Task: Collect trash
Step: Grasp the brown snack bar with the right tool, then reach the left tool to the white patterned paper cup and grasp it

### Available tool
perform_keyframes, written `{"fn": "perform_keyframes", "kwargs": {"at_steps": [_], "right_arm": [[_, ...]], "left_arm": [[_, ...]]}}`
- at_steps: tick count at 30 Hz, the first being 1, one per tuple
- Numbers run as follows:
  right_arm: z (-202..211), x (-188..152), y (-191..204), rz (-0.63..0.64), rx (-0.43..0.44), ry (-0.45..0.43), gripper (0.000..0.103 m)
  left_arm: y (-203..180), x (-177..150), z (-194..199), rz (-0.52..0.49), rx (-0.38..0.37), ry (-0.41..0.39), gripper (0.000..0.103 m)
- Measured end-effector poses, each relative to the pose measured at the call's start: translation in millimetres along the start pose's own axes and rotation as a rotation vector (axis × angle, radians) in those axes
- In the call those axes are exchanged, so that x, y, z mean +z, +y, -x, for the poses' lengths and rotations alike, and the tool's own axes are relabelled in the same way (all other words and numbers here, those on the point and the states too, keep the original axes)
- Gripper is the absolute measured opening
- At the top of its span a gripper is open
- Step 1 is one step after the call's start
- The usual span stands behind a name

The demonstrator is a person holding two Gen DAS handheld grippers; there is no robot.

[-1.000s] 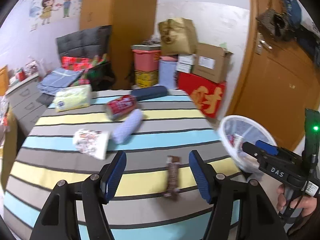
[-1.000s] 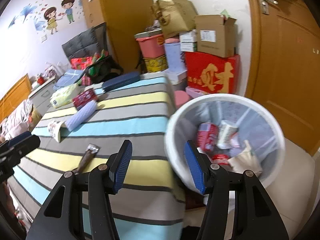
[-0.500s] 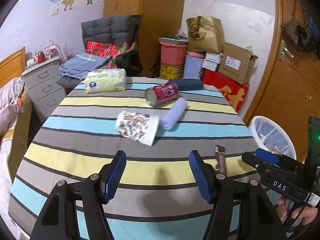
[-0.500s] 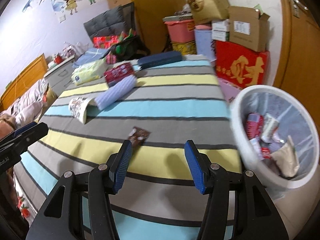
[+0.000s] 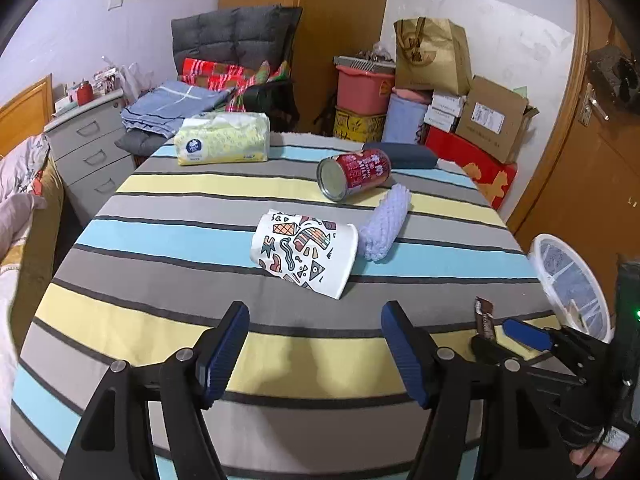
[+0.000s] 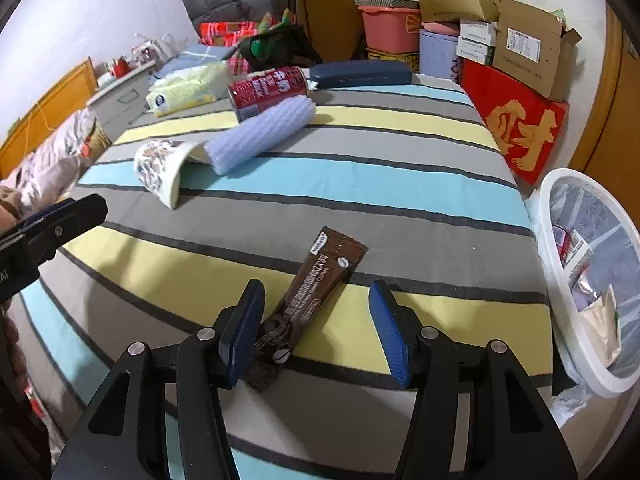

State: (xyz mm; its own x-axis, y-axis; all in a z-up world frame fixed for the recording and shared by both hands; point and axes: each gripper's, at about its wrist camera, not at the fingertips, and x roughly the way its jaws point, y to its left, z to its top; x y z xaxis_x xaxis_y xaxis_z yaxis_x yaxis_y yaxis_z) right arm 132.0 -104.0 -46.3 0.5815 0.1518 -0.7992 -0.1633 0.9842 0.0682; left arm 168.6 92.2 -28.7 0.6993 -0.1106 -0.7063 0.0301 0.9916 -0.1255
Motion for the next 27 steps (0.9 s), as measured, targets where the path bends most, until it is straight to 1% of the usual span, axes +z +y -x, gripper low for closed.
{"fn": "perform_keyframes", "kwargs": {"at_steps": [2, 3, 4, 7, 9, 12, 14, 17, 20, 23, 27], "right_arm": [[1, 1, -1, 0.009, -0.020, -0.001, 0.042], [1, 2, -1, 0.013, -0.025, -0.002, 0.034], [1, 2, -2, 0.013, -0.033, -0.004, 0.029], [0, 5, -8, 0.007, -0.021, -0.003, 0.025], [-2, 7, -7, 0.012, -0.019, -0.005, 0.024], [-5, 11, -8, 0.012, -0.001, -0.007, 0.022], [-7, 15, -8, 0.013, 0.009, -0.007, 0.022], [-6, 19, -8, 0.016, 0.021, -0.019, 0.022], [-7, 21, -8, 0.028, 0.018, -0.028, 0.022], [-11, 21, -9, 0.023, 0.038, -0.018, 0.022], [-12, 21, -9, 0.028, 0.053, -0.015, 0.021]], "left_arm": [[-2, 3, -10, -0.005, 0.004, 0.014, 0.068], [-4, 4, -13, -0.007, 0.005, 0.017, 0.068], [-5, 5, -17, -0.008, 0.008, 0.018, 0.068], [-9, 8, -34, -0.024, 0.031, 0.054, 0.068], [-13, 8, -39, -0.046, 0.051, 0.056, 0.068], [-16, 11, -50, -0.064, 0.062, 0.087, 0.068], [-16, 13, -59, -0.074, 0.098, 0.113, 0.068], [-5, 14, -65, -0.049, 0.091, 0.134, 0.068], [5, 14, -65, -0.037, 0.127, 0.133, 0.068], [19, 15, -65, 0.000, 0.131, 0.143, 0.068], [36, 20, -62, 0.017, 0.185, 0.126, 0.068]]}}
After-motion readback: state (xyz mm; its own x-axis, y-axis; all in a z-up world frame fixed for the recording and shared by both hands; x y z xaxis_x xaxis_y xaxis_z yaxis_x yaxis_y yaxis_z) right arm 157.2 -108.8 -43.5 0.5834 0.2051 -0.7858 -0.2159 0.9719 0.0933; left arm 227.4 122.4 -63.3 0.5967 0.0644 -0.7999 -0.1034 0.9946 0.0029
